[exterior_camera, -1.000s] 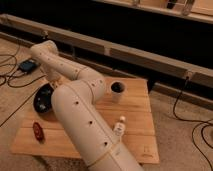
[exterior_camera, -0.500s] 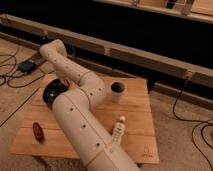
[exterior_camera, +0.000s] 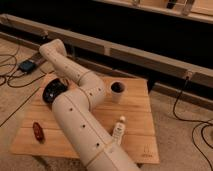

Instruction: Drag the ceramic bowl in a circle

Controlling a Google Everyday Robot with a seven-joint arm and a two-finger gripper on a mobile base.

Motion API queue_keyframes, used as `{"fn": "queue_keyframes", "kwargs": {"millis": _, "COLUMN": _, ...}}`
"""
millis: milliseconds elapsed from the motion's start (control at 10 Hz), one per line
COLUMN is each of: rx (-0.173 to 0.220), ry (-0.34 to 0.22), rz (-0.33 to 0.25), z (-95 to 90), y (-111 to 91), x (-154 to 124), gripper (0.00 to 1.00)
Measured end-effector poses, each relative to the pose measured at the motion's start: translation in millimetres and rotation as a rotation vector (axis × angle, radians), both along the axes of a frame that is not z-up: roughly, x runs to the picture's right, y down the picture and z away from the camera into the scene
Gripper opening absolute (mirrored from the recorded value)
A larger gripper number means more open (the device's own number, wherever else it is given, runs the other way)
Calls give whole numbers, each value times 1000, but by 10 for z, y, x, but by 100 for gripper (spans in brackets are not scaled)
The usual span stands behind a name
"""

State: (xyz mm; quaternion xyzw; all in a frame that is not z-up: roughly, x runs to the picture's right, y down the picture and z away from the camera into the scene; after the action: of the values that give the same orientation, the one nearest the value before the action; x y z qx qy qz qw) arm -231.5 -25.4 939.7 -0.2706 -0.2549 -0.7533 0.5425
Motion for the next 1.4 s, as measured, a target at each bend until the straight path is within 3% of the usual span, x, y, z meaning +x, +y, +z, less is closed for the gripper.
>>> {"fn": "queue_keyframes", "kwargs": {"millis": 500, "rx": -2, "ry": 0, "rz": 1, "z": 4, "y": 3, "x": 16, "gripper": 7}}
{"fn": "queue_keyframes", "kwargs": {"millis": 900, "rx": -97, "ry": -88, "rz": 108, "z": -226, "y": -79, "x": 558, "gripper": 7}}
{"fn": "queue_keyframes", "kwargs": {"millis": 1300, "rx": -146, "ry": -130, "rz": 135, "z": -336, "y": -19, "x": 788, "gripper": 7}}
{"fn": "queue_keyframes", "kwargs": {"millis": 1400, "rx": -165, "ry": -140, "rz": 138, "z": -366, "y": 41, "x": 803, "gripper": 11}}
